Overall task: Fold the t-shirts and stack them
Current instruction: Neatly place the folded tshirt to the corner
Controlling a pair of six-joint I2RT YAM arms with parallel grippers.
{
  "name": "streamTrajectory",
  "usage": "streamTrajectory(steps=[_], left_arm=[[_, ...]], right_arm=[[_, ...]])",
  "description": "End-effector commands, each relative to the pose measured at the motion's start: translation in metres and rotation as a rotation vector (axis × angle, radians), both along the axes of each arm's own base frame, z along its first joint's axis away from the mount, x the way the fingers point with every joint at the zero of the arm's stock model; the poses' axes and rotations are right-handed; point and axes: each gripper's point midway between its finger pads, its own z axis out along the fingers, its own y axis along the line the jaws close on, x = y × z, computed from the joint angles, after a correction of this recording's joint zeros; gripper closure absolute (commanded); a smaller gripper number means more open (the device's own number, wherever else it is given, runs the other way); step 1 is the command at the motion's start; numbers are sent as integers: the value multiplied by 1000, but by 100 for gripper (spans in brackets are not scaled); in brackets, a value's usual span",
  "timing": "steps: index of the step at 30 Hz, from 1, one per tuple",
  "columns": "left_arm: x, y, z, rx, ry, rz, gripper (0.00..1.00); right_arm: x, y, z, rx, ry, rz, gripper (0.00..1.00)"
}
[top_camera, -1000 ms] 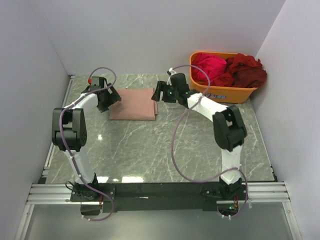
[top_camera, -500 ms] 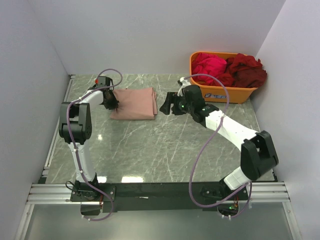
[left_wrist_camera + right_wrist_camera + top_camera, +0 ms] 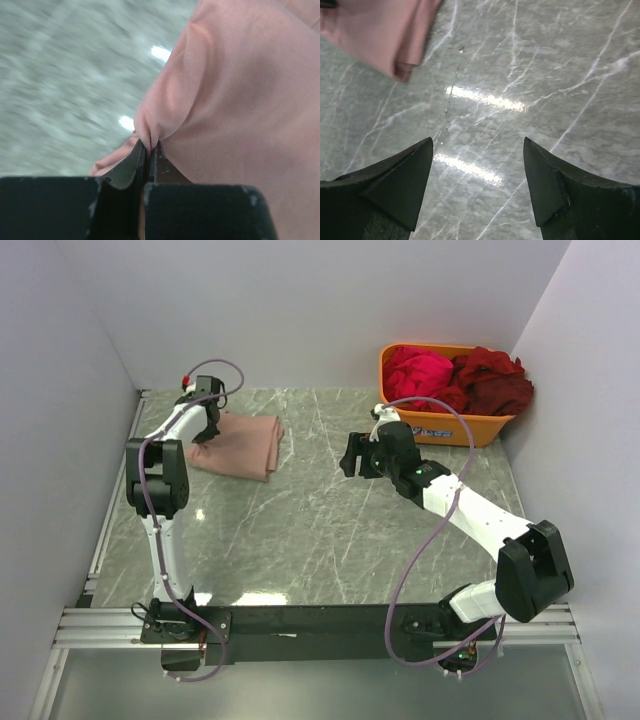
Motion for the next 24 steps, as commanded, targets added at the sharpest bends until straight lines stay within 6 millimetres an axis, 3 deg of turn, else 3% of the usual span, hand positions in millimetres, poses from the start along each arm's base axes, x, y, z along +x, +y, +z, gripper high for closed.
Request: streamTrajectory(steps=[1,5,6,14,22,24], left_arm=[[5,49,28,173,4,48,99],[16,60,36,197,-26,35,99],[14,81,39,216,-26,77,99],[6,140,49,243,-23,204,99],[20,168,60,227,-57,234,99],[22,171,63,239,-55,232,92]], right_arm=[[4,-14,16,-27,-72,-43,21],[4,-21,14,-52,-74,-65,21],[4,-23,15,-59,-78,-73,21],[3,-38,23,-70,-96,-142,20],[-4,-54,33,-78,-116,-199,20],[-5,-55,33,-78,-116,-201,20]])
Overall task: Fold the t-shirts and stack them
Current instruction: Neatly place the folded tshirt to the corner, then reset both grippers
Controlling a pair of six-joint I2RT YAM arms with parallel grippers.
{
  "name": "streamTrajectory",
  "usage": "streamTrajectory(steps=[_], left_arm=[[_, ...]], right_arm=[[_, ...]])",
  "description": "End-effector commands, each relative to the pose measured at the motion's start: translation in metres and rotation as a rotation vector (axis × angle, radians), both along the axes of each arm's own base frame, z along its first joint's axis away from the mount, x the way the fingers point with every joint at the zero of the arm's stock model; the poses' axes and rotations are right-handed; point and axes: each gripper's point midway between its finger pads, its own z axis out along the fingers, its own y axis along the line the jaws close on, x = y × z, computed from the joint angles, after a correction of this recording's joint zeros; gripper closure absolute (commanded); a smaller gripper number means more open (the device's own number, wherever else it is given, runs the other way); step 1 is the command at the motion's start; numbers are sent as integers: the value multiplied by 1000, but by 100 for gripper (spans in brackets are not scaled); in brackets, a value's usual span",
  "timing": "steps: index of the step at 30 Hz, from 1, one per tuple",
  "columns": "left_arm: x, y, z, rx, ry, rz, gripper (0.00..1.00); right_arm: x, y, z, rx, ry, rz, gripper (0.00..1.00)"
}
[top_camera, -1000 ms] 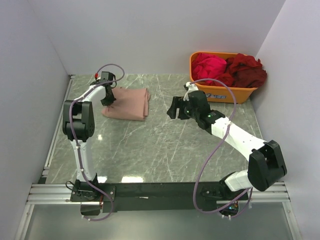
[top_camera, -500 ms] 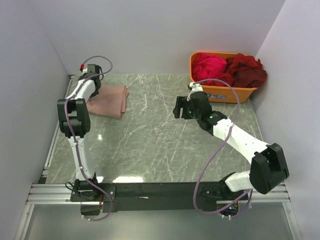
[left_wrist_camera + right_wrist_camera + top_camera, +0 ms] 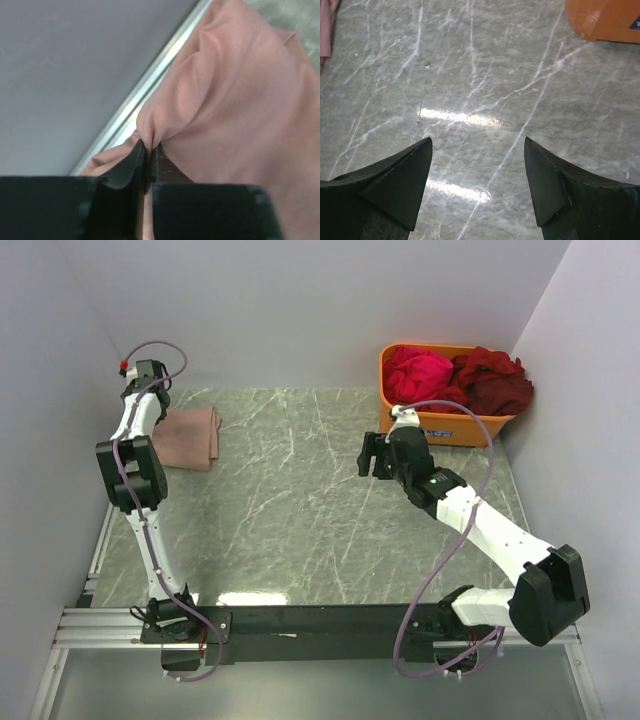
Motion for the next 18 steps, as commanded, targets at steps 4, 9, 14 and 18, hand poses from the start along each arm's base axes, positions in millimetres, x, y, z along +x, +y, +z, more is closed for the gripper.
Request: streamTrajectory(steps=[4,9,14,18], left_arm=[[5,0,34,0,-1,-5,47],[15,-49,120,-108,-232,-98,0],[-2,-146,173,-251,-403,-267,1],[-56,-266,213,-453,-588,-456,1]], right_arm=[[-3,-13,25,19,-63,-44,19],[1,-21,49,50,-90,-104,16],[-2,-34,73,89,-129,-173,15],[-11,-51,73,96,-124,-252,14]])
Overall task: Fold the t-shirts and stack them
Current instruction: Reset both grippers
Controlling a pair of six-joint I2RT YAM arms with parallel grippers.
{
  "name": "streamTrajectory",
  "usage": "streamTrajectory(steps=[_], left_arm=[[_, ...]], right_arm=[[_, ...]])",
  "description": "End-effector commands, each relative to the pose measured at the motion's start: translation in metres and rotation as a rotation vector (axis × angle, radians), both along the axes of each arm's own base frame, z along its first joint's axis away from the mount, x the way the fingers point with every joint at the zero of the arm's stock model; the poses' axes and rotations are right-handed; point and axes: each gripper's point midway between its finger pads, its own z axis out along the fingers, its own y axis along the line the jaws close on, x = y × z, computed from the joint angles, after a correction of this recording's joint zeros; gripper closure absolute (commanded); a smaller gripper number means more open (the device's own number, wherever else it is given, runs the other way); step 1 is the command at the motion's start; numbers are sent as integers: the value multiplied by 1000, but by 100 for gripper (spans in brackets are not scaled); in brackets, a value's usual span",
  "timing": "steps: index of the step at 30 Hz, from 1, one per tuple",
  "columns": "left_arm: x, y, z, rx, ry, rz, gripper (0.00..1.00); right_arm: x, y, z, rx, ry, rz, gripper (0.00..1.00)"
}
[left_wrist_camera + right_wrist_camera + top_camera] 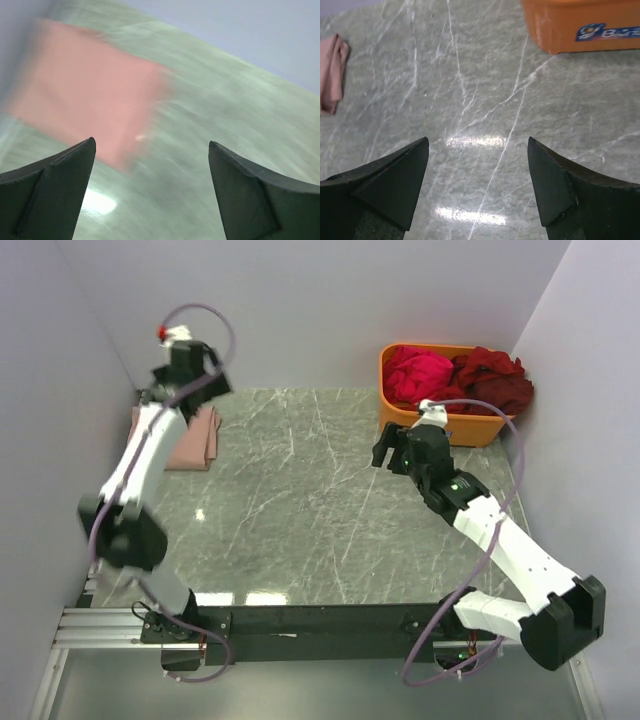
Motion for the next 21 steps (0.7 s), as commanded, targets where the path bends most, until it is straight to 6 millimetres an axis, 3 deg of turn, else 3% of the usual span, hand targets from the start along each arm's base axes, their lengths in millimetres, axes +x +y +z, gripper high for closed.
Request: streamTrajectory(steps=[1,2,3,4,5,6,9,11,13,17,21], left_arm=[[-41,-107,63,-247,-275,-214,0],[-67,-120,43,-304,-274,-226,1],[-82,-145,40,-345,-291,-279,1],[-89,-157,38,-384,-320,-299,1],[-103,-164,9,-399,-264,-303,1],[-118,-176,9,-442,-264,-309,0],[-146,-188,-28,-440,-179,-319,1],[-160,-185,-51,-420,-116,-311,1],[-168,-180,-69,-404,-76,-287,1],[-171,-173,-77,-375,-59,-259,1],[-173,-168,-78,-363,-52,-238,1]], right_arm=[[-8,-23,32,62,-69,-117,14],[-13,-26,22,58,-51,-127,14],[-16,-28,19,62,-50,-133,14],[-21,-33,21,81,-63,-144,14],[-25,-35,18,86,-61,-154,13],[-30,-37,4,88,-40,-160,13],[-44,-41,-8,119,-36,-166,12],[-50,-44,-25,117,-11,-173,12],[-55,-47,-28,139,-12,-190,12],[-62,-51,-35,147,-8,-202,12],[-63,-54,-29,154,-17,-214,12]])
